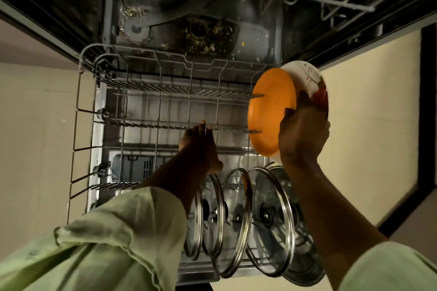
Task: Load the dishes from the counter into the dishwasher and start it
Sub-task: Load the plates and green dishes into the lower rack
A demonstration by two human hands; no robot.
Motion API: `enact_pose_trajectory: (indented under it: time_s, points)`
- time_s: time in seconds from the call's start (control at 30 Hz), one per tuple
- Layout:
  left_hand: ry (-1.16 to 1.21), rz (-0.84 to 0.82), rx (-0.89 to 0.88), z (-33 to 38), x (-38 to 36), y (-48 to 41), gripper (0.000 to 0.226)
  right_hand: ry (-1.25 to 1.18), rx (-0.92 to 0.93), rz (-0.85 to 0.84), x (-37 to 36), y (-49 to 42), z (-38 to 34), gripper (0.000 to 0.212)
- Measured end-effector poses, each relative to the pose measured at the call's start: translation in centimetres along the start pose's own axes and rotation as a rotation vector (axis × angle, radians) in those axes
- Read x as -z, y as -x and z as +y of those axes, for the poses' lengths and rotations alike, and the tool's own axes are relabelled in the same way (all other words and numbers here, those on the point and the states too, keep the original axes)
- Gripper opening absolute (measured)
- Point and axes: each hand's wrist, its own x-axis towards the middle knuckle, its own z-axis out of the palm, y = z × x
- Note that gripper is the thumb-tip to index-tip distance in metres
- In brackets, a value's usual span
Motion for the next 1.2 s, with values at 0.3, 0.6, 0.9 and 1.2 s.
enact_pose_trajectory:
  time_s: [0.3, 0.6, 0.9, 1.2]
  points:
    - [-0.05, -0.02, 0.003, 0.2, 0.4, 0.3, 0.104, 0.177, 0.031, 0.069, 0.5, 1.1, 1.0, 0.02]
    - [0.041, -0.004, -0.03, -0.7, -0.2, 0.3, 0.099, 0.103, 0.011, 0.08, 0.5, 2.0, 0.8, 0.027]
    - [-0.042, 0.135, -0.103, -4.3, -1.1, 3.4, 0.08, 0.209, 0.384, -0.104, -1.7, 7.7, -1.0, 0.04]
    - [-0.02, 0.232, -0.103, -7.7, -0.9, 10.7, 0.073, 0.262, 0.411, -0.36, -0.6, 12.5, -3.5, 0.046]
